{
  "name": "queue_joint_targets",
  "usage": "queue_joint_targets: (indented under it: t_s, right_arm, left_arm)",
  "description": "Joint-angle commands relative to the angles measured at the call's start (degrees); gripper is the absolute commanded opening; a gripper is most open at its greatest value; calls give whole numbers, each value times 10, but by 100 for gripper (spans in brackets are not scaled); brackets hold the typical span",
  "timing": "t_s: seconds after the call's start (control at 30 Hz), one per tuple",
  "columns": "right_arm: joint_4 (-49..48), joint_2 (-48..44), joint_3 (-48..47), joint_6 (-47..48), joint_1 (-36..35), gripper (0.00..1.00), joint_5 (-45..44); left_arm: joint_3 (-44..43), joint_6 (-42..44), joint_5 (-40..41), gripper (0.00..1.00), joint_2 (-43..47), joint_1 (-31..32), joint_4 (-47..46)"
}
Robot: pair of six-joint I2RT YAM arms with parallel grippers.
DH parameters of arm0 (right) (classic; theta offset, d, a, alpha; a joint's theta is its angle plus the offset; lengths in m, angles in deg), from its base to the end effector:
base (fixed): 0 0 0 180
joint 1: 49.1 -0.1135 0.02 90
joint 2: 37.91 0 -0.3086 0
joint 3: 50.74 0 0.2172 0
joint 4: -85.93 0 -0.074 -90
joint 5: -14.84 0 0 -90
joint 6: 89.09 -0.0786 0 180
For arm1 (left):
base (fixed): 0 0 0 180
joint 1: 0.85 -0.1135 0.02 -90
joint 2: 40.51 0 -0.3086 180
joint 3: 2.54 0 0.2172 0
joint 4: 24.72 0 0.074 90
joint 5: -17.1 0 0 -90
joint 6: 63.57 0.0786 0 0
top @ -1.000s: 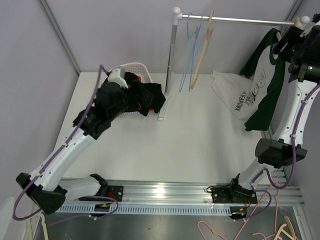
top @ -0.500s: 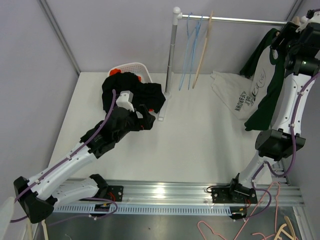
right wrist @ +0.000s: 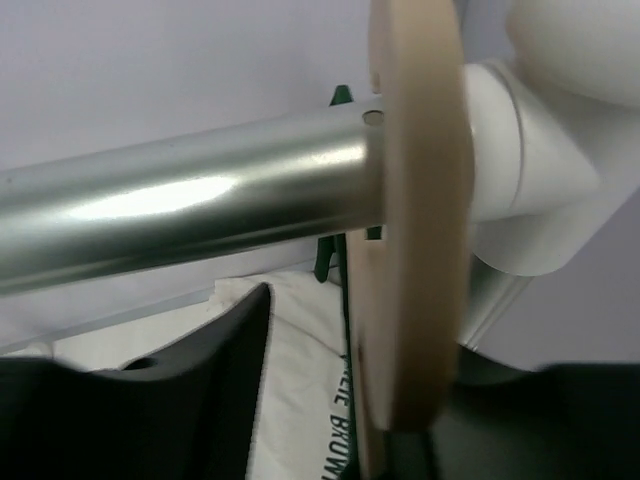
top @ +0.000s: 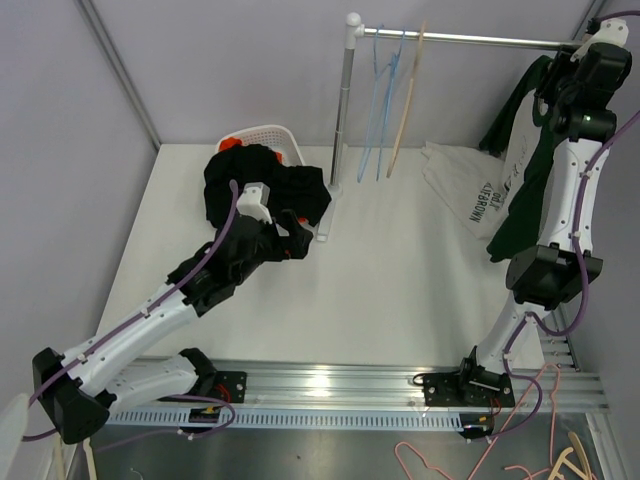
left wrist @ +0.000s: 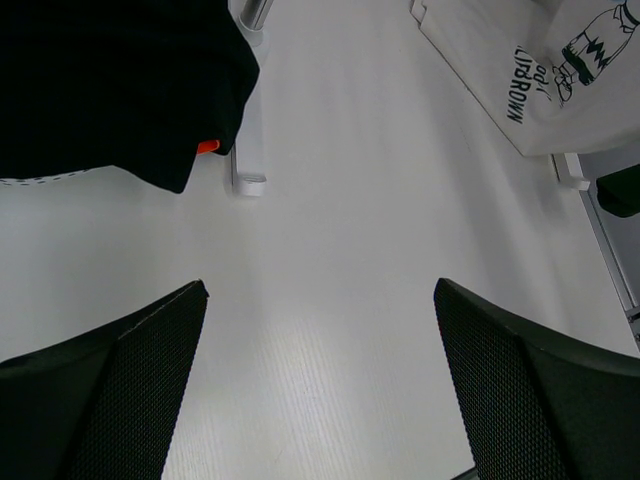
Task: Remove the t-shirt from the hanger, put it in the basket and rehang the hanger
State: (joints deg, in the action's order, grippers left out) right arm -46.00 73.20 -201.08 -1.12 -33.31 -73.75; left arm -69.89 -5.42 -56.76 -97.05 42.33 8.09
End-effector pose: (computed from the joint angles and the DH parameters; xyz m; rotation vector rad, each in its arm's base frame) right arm 0.4337 -0.1206 0.5153 0.2496 1.7094 -0.1561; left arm 0.1621 -0.1222 0.3557 0.0070 1.9855 -0.5896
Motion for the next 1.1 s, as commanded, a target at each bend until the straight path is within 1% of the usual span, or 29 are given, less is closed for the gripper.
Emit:
queue_joint_targets:
  t_s: [0.0, 0.03, 0.07, 0.1, 0.13, 0.23, 0.37, 0.43, 0.6, 0.73, 0.83, 0.9, 0.93, 1.0, 1.07]
  right_arm:
    - [-43, 4, -25, 18, -3, 43, -34]
    - [-43, 6, -27, 18, -3, 35, -37]
    - [-44, 5, -27, 18, -3, 31, -47]
    - [-48, 4, -27, 18, -1, 24, -52]
    - [-51, 3, -25, 18, -1, 1, -51]
    - [-56, 6, -32, 18, -1, 0, -56]
    - [-46, 13, -67, 11, -7, 0, -21]
    - [-38, 13, -91, 18, -22, 0, 2]
    - [-49, -28, -88, 34, -51, 0, 39]
    - [-55, -65, -71, 25, -56, 0, 54]
    - [-29, -84, -68, 4, -56, 0, 66]
    - [-31, -100, -25, -7, -62, 0, 74]
    - [-42, -124, 1, -11, -65, 0, 75]
    - [-72, -140, 45, -23, -68, 0, 80]
    - [-66, -131, 55, -31, -70, 0, 94]
  left_arm:
    - [3, 13, 3, 100, -2, 4, -31]
    - [4, 11, 2, 99, -2, 3, -32]
    - [6, 12, -1, 100, -1, 4, -32]
    - [7, 12, -1, 99, -1, 4, -33]
    - [9, 12, -1, 99, -1, 4, -33]
    - [8, 13, 4, 100, 2, 4, -27]
    - [7, 14, 6, 100, 5, 4, -27]
    - [4, 14, 5, 100, 5, 5, -24]
    - [-3, 24, 24, 100, 24, 23, -17]
    - [-11, 32, 43, 100, 41, 32, -10]
    - [-10, 34, 45, 99, 49, 35, -7]
    - [-11, 33, 45, 100, 49, 38, -6]
    - [-12, 35, 45, 99, 49, 39, -6]
    - [-11, 34, 49, 100, 50, 44, -5]
    - [-6, 35, 50, 99, 51, 45, -5]
